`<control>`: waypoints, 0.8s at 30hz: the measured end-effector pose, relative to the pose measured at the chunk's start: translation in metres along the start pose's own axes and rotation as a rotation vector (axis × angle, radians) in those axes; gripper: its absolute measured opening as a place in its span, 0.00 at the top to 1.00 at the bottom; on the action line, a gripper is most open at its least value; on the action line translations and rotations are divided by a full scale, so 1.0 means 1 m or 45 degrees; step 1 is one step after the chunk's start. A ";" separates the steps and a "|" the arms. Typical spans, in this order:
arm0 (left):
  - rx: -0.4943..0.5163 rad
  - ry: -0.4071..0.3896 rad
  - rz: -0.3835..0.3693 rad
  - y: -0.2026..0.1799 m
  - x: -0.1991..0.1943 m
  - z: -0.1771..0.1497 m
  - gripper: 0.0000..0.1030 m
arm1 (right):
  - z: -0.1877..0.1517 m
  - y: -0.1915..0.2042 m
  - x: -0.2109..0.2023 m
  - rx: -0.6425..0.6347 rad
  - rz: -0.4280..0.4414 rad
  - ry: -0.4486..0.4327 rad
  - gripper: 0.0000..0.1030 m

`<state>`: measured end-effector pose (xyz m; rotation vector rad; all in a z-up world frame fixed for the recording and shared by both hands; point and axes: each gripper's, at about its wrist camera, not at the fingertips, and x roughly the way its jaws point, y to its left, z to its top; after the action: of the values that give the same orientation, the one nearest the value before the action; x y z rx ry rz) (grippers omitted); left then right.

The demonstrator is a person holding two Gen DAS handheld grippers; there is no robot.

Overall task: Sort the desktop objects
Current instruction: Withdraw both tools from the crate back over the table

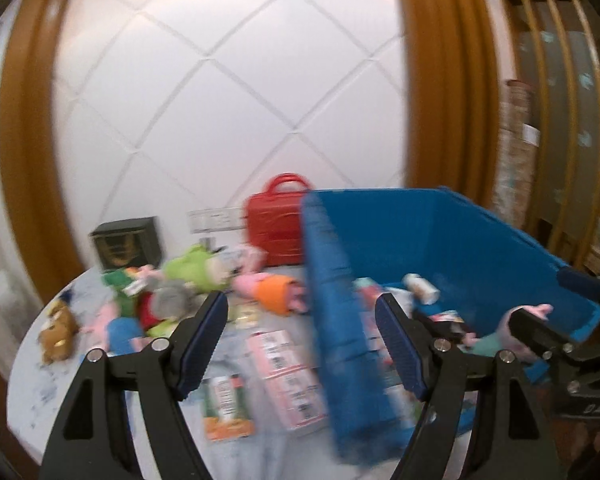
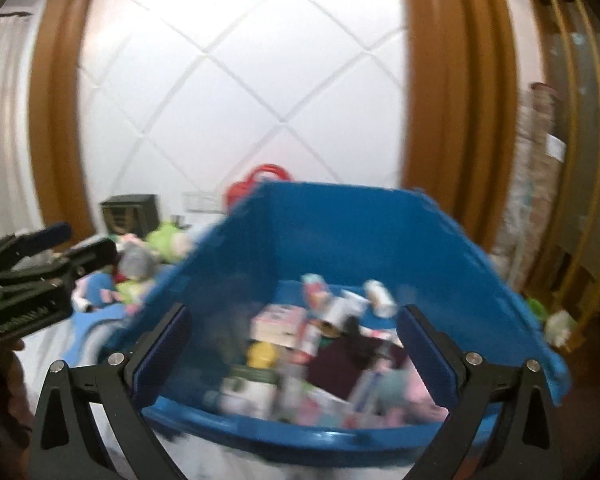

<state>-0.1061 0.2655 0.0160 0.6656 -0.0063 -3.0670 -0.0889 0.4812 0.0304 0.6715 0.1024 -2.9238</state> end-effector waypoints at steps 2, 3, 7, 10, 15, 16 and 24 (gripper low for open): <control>-0.047 0.004 0.054 0.035 -0.003 -0.008 0.27 | 0.003 0.028 0.006 -0.028 0.064 -0.004 0.00; -0.071 0.010 0.081 0.055 -0.005 -0.012 0.26 | 0.005 0.043 0.010 -0.046 0.093 -0.002 0.00; -0.130 0.035 0.161 0.126 -0.010 -0.036 0.26 | 0.008 0.106 0.022 -0.125 0.181 0.016 0.00; -0.164 0.080 0.220 0.188 -0.016 -0.060 0.26 | 0.006 0.159 0.032 -0.153 0.233 0.035 0.00; -0.155 0.158 0.336 0.294 -0.027 -0.100 0.26 | -0.011 0.249 0.056 -0.153 0.309 0.112 0.00; -0.155 0.170 0.342 0.310 -0.028 -0.106 0.26 | -0.015 0.267 0.063 -0.159 0.319 0.147 0.00; -0.181 0.328 0.374 0.423 -0.014 -0.152 0.26 | -0.050 0.364 0.102 -0.142 0.279 0.333 0.00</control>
<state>-0.0295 -0.1584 -0.1146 0.9492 0.1033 -2.6552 -0.1035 0.1142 -0.0721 0.9760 0.2034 -2.5891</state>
